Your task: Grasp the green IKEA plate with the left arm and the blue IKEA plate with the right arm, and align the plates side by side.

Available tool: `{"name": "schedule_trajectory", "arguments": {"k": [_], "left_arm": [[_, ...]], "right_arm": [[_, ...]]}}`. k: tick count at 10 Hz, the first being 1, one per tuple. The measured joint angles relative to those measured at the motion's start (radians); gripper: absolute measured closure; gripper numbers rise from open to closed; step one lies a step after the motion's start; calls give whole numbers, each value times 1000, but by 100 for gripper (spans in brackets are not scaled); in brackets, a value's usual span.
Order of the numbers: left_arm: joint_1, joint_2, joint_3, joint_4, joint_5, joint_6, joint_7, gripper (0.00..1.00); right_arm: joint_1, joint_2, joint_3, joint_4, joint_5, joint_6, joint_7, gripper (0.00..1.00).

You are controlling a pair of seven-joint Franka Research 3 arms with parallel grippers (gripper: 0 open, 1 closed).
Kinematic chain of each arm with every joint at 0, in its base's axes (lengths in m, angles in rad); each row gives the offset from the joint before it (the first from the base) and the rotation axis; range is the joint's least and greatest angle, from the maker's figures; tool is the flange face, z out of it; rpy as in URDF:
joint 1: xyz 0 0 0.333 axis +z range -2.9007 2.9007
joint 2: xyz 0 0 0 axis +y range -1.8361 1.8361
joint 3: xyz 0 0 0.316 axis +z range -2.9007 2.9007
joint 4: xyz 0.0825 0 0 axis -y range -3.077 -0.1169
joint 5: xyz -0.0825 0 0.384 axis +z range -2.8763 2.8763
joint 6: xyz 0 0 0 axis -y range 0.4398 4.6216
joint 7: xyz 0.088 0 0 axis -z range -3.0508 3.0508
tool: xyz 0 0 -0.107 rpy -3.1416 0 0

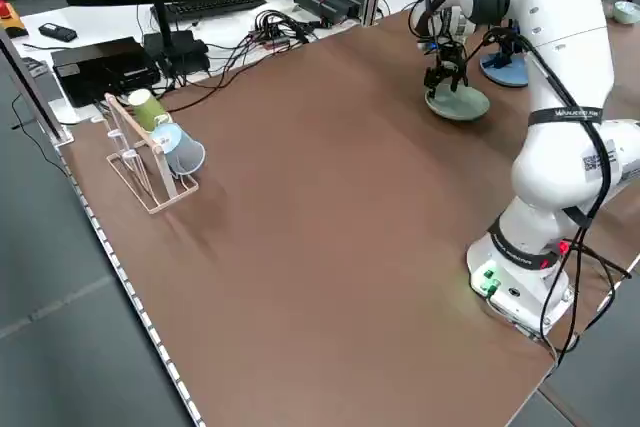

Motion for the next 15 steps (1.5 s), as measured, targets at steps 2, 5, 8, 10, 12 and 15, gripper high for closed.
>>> {"name": "schedule_trajectory", "arguments": {"k": [2,5,8,10,12,15], "left_arm": [[-1,3,7,21,0,0,0,0],[-1,26,18,58,0,0,0,0],[-1,29,19,61,0,0,0,0],[-6,33,26,73,0,0,0,0],[-28,44,43,95,0,0,0,0],[-42,49,48,113,0,0,0,0]], "right_arm": [[9,15,0,25,11,1,0,2],[11,31,1,52,12,1,0,2],[12,46,2,78,18,3,0,2],[23,60,2,100,54,4,-1,2],[44,74,2,132,64,26,1,2],[56,92,3,166,71,38,2,2]]}}
